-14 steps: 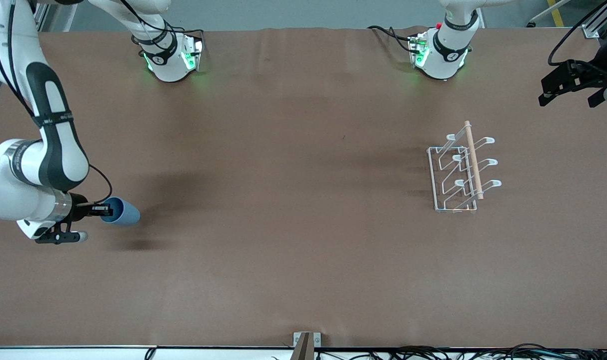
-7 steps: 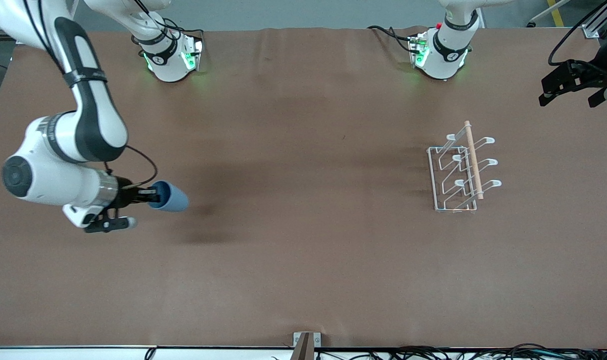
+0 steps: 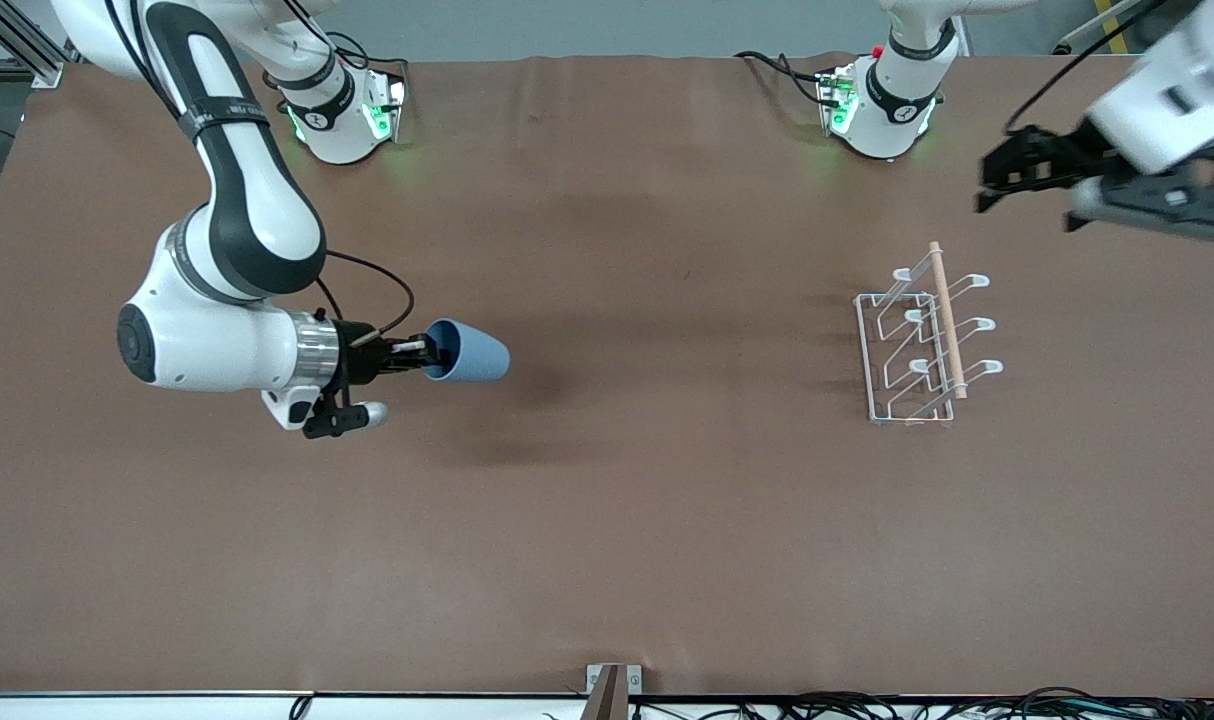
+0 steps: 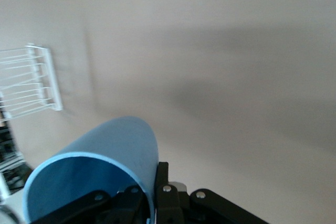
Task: Hang cup on cup holder
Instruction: 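Lift the blue cup with the right gripper while the left gripper approaches, then grasp the cup rim with the left gripper from the right gripper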
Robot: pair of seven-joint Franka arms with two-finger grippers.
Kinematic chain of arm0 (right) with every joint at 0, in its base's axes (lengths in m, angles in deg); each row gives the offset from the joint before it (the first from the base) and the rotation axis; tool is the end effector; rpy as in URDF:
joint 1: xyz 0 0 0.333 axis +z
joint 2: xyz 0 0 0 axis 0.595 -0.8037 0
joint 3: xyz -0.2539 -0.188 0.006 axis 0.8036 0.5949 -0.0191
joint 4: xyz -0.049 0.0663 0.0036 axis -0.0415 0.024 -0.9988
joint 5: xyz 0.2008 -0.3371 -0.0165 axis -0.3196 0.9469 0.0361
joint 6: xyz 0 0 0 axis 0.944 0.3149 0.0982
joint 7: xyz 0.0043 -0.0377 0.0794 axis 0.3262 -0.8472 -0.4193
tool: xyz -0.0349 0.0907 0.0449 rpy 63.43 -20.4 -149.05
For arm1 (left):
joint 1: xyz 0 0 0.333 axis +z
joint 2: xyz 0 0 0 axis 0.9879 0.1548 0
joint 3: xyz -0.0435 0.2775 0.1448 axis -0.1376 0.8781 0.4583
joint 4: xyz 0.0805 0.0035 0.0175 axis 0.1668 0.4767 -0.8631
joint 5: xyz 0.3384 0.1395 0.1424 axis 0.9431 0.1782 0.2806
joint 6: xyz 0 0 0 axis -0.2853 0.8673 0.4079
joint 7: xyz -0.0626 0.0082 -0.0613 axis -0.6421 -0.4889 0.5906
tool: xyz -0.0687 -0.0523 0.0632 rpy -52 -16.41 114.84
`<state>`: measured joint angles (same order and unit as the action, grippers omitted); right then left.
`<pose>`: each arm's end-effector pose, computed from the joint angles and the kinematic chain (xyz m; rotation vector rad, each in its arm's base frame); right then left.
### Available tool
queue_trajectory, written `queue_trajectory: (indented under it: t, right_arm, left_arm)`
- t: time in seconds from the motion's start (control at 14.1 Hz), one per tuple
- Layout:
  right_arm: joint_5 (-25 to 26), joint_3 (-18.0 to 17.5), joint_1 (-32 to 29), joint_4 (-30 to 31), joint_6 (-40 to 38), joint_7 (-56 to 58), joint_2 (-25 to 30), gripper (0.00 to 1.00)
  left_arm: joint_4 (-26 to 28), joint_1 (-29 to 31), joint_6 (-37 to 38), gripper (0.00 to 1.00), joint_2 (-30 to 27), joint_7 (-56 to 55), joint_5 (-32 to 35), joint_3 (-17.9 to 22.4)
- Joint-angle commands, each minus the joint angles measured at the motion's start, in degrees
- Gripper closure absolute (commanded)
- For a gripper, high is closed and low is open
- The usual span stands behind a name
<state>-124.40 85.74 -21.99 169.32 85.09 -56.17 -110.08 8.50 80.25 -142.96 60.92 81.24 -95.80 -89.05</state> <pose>0.6054 0.2266 0.3848 -2.4614 -0.0875 0.3069 0.5166 -0.1416 0.6377 3.0122 -0.4021 -0.0983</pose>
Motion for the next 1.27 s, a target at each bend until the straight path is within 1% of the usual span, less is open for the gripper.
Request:
queue_trajectory:
  t: [0.0, 0.28, 0.35, 0.5, 0.64, 0.78, 0.92, 1.06, 1.2]
  right_arm:
    - [-10.74, 0.50, 1.29, -0.27, -0.79, 1.38, -0.53, 1.00]
    - [-22.10, 0.15, 1.30, -0.27, -1.93, 6.12, -2.37, 1.00]
    - [-24.39, 0.15, 1.38, -0.36, -4.20, 6.65, -2.81, 0.99]
    - [-28.44, 0.24, 1.47, -0.36, -7.89, 9.19, -3.96, 0.99]
    - [-31.43, 0.15, 1.04, -0.36, -11.50, 11.13, -5.27, 0.99]
    - [-35.38, 0.15, 1.21, -0.45, -13.53, 11.05, -6.41, 0.99]
    - [-36.45, 0.24, 1.47, -1.15, -14.50, 10.96, -7.38, 0.99]
    - [-36.45, 0.24, 1.73, -1.15, -14.59, 10.53, -7.48, 0.99]
    - [-36.36, 0.24, 2.35, -1.15, -16.60, 10.44, -7.56, 0.99]
  left_arm:
    - [-1.15, -4.85, -2.59, 0.00, 2.93, 0.47, -0.52, -2.61]
    - [-1.23, -13.55, -9.44, 0.00, 6.10, 0.47, 0.00, -5.51]
    - [-1.23, -15.83, -11.37, 0.00, 6.80, 0.47, 0.27, -5.87]
    - [-1.32, -20.32, -15.68, 0.00, 8.30, 0.47, 0.27, -5.96]
    - [-1.50, -24.10, -21.38, 0.00, 11.28, 0.47, 0.53, -6.05]
    - [-1.50, -26.40, -26.66, 0.00, 12.17, 1.95, 0.62, -6.05]
    - [-2.46, -27.45, -28.88, 0.00, 13.66, 5.55, 1.23, -6.05]
    - [-5.52, -27.99, -28.97, 0.00, 16.20, 8.72, 2.29, -6.05]
    - [-8.25, -28.95, -29.58, 0.00, 18.66, 11.70, 3.60, -6.05]
